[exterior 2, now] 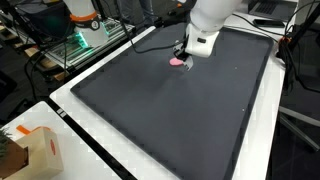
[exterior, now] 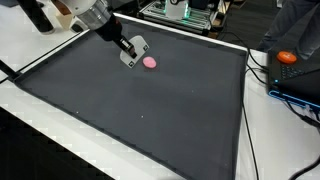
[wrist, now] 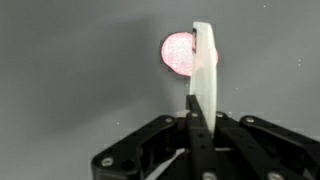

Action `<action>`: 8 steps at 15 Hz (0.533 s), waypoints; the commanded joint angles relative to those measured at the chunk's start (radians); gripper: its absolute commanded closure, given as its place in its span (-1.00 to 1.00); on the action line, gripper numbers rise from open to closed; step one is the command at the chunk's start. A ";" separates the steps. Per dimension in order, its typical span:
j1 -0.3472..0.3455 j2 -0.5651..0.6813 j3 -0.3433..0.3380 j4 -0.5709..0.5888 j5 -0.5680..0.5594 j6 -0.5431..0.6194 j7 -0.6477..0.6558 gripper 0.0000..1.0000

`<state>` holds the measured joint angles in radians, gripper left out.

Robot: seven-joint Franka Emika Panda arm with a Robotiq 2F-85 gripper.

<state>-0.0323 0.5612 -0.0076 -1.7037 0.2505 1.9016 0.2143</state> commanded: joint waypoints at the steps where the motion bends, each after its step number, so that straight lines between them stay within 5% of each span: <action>1: -0.028 -0.118 -0.009 -0.190 0.086 0.110 -0.001 0.98; 8: -0.074 -0.251 -0.033 -0.421 0.226 0.226 -0.008 0.98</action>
<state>-0.0883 0.3943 -0.0341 -1.9990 0.4081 2.0742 0.2138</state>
